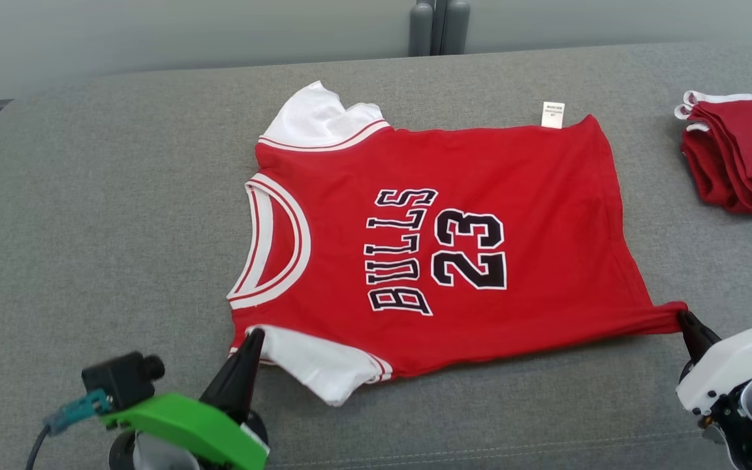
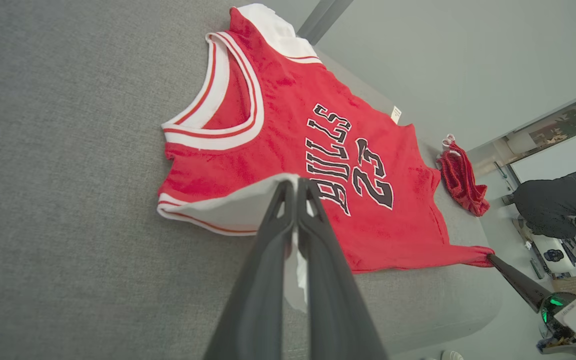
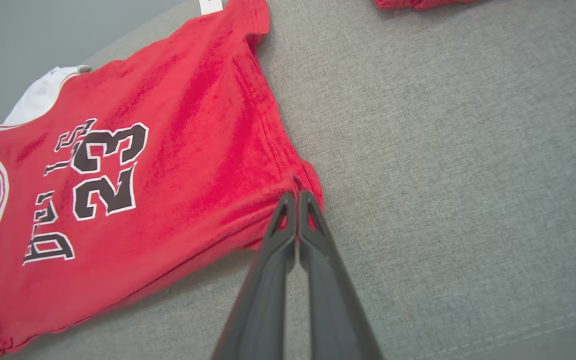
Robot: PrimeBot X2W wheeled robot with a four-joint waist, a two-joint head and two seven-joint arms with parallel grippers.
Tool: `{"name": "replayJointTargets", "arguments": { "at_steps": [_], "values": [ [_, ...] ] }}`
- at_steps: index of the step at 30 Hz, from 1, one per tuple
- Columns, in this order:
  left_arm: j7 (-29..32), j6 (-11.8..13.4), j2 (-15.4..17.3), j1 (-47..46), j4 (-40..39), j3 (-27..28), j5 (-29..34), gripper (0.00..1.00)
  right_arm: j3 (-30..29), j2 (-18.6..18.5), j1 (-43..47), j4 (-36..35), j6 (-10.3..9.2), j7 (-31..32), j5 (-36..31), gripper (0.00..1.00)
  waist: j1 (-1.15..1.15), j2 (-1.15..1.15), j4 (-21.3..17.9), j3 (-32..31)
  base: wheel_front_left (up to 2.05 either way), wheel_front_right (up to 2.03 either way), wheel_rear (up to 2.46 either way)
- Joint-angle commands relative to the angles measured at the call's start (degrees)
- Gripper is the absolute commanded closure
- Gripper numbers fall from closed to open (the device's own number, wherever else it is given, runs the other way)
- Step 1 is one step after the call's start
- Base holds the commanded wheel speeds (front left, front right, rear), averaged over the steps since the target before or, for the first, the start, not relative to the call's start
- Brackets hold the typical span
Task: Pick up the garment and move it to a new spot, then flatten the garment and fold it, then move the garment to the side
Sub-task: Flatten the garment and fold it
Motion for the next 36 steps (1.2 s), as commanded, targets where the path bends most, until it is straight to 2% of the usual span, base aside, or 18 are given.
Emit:
{"name": "replayJointTargets", "arguments": {
  "at_steps": [1, 7, 18, 28, 36],
  "values": [
    [0.4, -0.4, -0.8, -2.8, 0.3, -0.3, 0.1, 1.00, 0.1, -0.2, -1.1, -0.1, -0.08, -0.2, 0.7, 1.00, 0.00, 0.00, -0.2, 0.2, 0.00, 0.00, 0.00],
    [0.8, -0.9, -3.5, -13.8, 7.2, 0.3, 1.0, 1.00, 0.7, -0.2, -6.6, 2.2, -0.08, -0.1, 1.1, 1.00, 0.00, 0.00, -1.3, 1.7, 0.00, 0.00, 0.00],
    [1.1, -5.0, -5.7, -30.8, 24.2, -1.4, 3.7, 1.00, 2.3, -0.2, -18.9, 11.5, -0.06, 1.0, -0.6, 1.00, 0.00, 0.00, -1.8, 6.3, 0.00, 0.00, 0.00],
    [-0.9, -7.9, -7.5, -39.5, 34.9, -2.6, 5.8, 1.00, 1.2, -0.2, -24.7, 17.6, -0.06, -1.2, -4.4, 1.00, 0.00, 0.00, -1.3, 8.8, 0.00, 0.00, 0.00],
    [-2.3, -9.8, -8.7, -44.2, 41.3, -3.8, 7.1, 1.00, -2.4, -0.2, -25.7, 21.9, -0.06, -3.4, -7.6, 1.00, 0.00, 0.00, -0.9, 9.3, 0.00, 0.00, 0.00]
  ]
}}
